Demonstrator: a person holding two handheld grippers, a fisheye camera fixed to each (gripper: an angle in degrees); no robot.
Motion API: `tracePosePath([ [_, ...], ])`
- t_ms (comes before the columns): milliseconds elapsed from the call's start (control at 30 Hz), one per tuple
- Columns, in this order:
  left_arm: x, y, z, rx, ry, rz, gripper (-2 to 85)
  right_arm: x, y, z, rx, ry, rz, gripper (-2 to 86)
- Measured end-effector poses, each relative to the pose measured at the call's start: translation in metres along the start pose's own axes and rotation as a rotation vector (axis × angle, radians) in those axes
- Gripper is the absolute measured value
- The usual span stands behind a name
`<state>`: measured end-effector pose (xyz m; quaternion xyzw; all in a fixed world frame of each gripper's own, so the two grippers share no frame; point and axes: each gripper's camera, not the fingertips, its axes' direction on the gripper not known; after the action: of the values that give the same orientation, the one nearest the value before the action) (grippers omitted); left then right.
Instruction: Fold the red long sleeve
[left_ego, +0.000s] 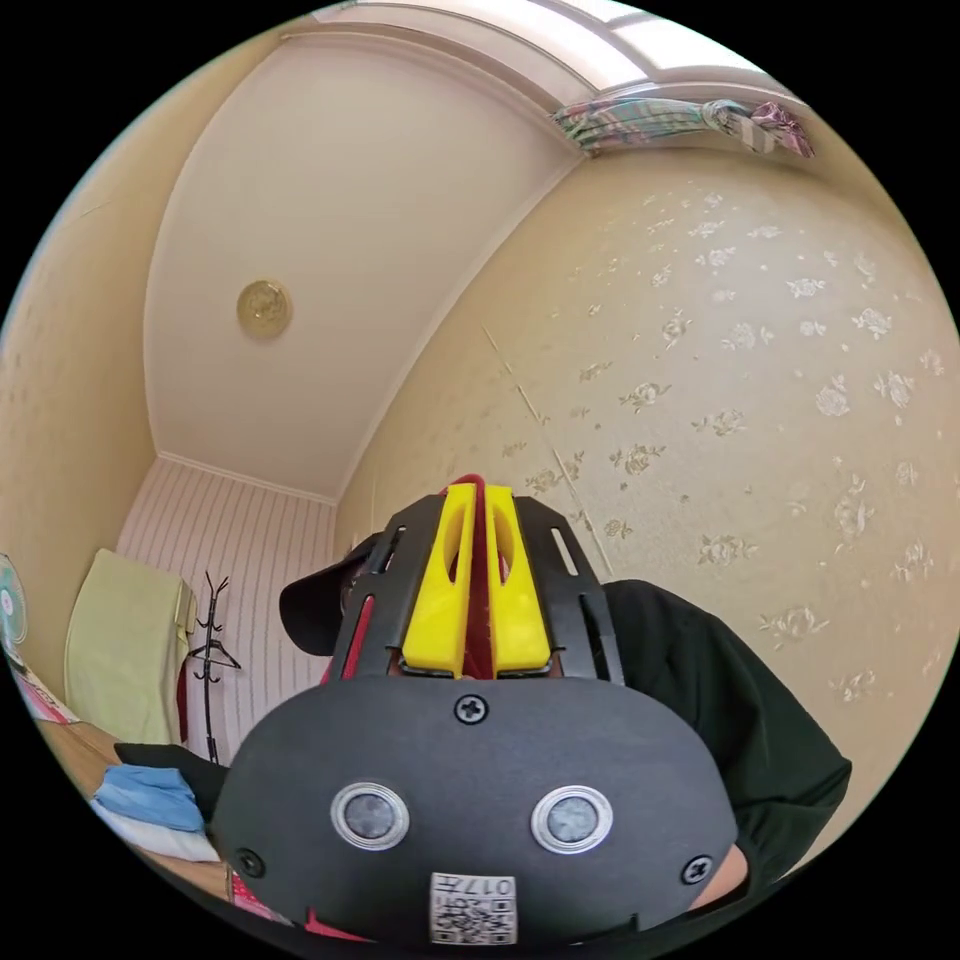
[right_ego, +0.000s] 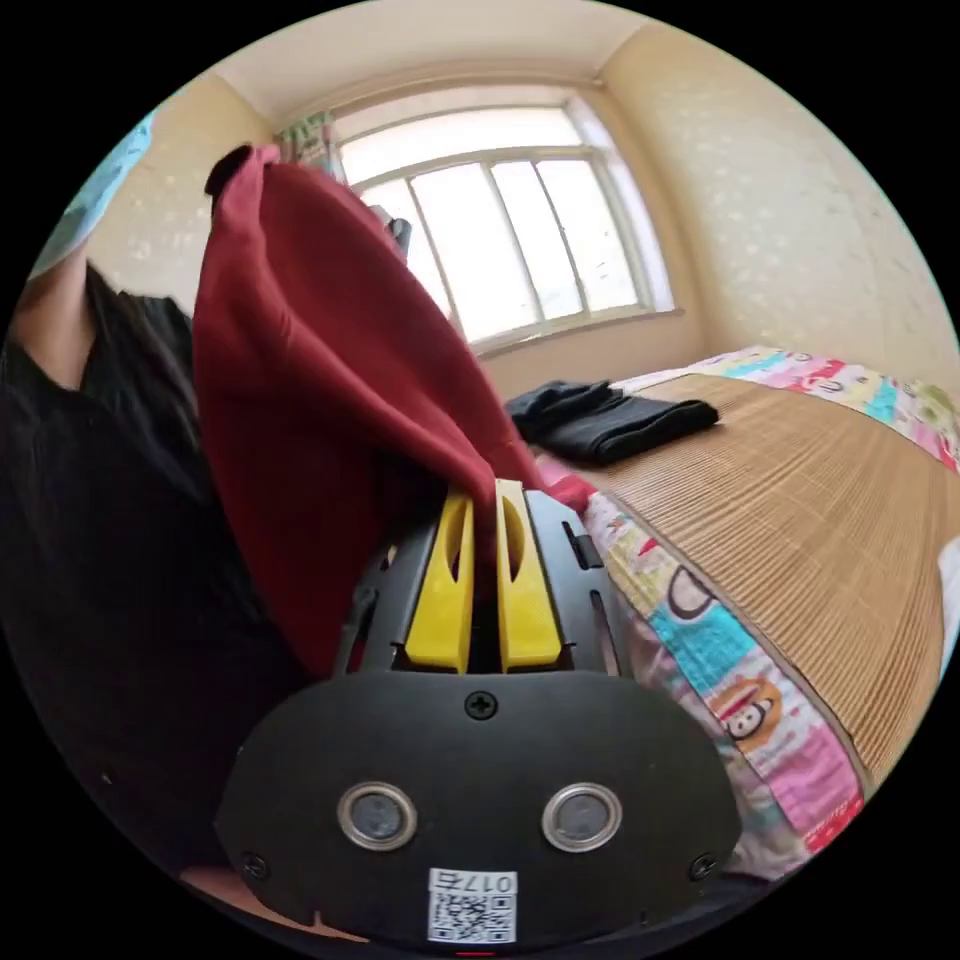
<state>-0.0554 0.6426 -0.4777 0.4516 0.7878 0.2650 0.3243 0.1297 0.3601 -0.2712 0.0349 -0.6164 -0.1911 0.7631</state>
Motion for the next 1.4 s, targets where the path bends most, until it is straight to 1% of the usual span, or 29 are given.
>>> tracePosePath([
  [67,0.026,-0.02,0.006,-0.018,-0.07,0.066,-0.8,0.0,-0.029,-0.053,0.134,0.061,0.022,4.5],
  [100,0.032,-0.025,0.009,-0.025,-0.106,0.077,-0.8,-0.013,-0.051,-0.083,0.207,0.129,-0.014,4.4],
  [167,0.051,-0.042,0.021,-0.05,-0.273,0.12,-0.8,-0.04,-0.087,-0.115,0.29,0.238,-0.076,4.2],
  [200,0.055,-0.045,0.024,-0.054,-0.3,0.138,-0.8,-0.057,-0.109,-0.133,0.36,0.3,-0.098,4.2],
  [333,0.065,-0.067,0.037,-0.049,-0.586,0.211,-0.8,-0.09,-0.168,-0.183,0.58,0.366,-0.124,4.1],
  [367,0.058,-0.076,0.037,-0.051,-0.676,0.207,-0.8,-0.092,-0.175,-0.187,0.604,0.377,-0.116,4.1],
  [467,0.02,-0.099,0.037,-0.086,-0.838,0.144,-0.8,-0.108,-0.2,-0.199,0.722,0.46,-0.14,4.0],
  [500,0.011,-0.103,0.039,-0.097,-0.861,0.147,-0.8,-0.114,-0.206,-0.199,0.769,0.51,-0.169,4.0],
  [567,-0.03,-0.117,0.043,-0.149,-0.992,0.156,-0.8,-0.112,-0.22,-0.195,0.813,0.593,-0.202,4.0],
  [600,-0.043,-0.123,0.041,-0.16,-1.025,0.146,-0.8,-0.099,-0.238,-0.189,0.789,0.649,-0.195,4.0],
  [667,-0.11,-0.147,0.022,-0.179,-1.15,0.098,-0.6,-0.06,-0.271,-0.176,0.7,0.695,-0.143,3.9],
  [700,-0.13,-0.155,0.014,-0.188,-1.178,0.087,-0.6,-0.022,-0.292,-0.167,0.656,0.703,-0.098,3.9],
  [733,-0.176,-0.171,0.0,-0.241,-1.286,0.09,-0.4,0.022,-0.313,-0.153,0.607,0.753,-0.058,4.0],
  [767,-0.233,-0.184,-0.013,-0.356,-1.423,0.11,-0.1,0.046,-0.325,-0.143,0.574,0.803,-0.036,4.0],
  [800,-0.266,-0.188,-0.02,-0.434,-1.489,0.118,0.0,0.101,-0.348,-0.119,0.49,0.928,0.023,4.2],
  [833,-0.339,-0.189,-0.044,-0.582,-1.635,0.096,0.7,0.166,-0.368,-0.092,0.383,1.044,0.08,4.4],
  [867,-0.409,-0.186,-0.082,-0.643,-1.765,0.004,1.3,0.2,-0.375,-0.079,0.329,1.096,0.107,4.6],
  [900,-0.439,-0.183,-0.105,-0.647,-1.825,-0.057,1.6,0.273,-0.377,-0.052,0.206,1.194,0.171,4.9],
  [933,-0.488,-0.177,-0.152,-0.664,-1.907,-0.189,2.7,0.334,-0.369,-0.03,0.056,1.239,0.246,5.4],
  [967,-0.522,-0.166,-0.191,-0.687,-1.951,-0.312,4.2,0.357,-0.36,-0.023,0.0,1.238,0.287,5.6],
  [1000,-0.533,-0.159,-0.206,-0.683,-1.963,-0.366,4.9,0.386,-0.338,-0.013,-0.063,1.183,0.341,6.2],
  [1033,-0.548,-0.139,-0.225,-0.676,-1.934,-0.429,6.3,0.397,-0.31,-0.003,-0.087,1.103,0.333,6.7],
  [1067,-0.557,-0.112,-0.232,-0.707,-1.863,-0.442,6.4,0.401,-0.294,0.003,-0.098,1.075,0.33,6.8],
  [1133,-0.569,-0.059,-0.239,-0.777,-1.82,-0.485,6.6,0.416,-0.222,0.032,-0.207,0.974,0.381,7.1],
  [1200,-0.584,0.004,-0.249,-0.856,-1.808,-0.595,7.6,0.428,-0.16,0.053,-0.303,0.919,0.455,7.1],
  [1267,-0.609,0.092,-0.259,-0.988,-1.72,-0.796,8.9,0.437,-0.099,0.07,-0.388,0.92,0.541,7.0],
  [1333,-0.62,0.151,-0.267,-1.099,-1.708,-0.936,9.4,0.438,-0.036,0.086,-0.456,0.89,0.556,6.5],
  [1367,-0.62,0.183,-0.27,-1.191,-1.721,-0.976,9.5,0.431,-0.029,0.085,-0.416,0.904,0.509,6.3],
  [1400,-0.613,0.184,-0.263,-1.199,-1.756,-0.875,9.6,0.421,-0.023,0.084,-0.413,0.927,0.463,5.8],
])
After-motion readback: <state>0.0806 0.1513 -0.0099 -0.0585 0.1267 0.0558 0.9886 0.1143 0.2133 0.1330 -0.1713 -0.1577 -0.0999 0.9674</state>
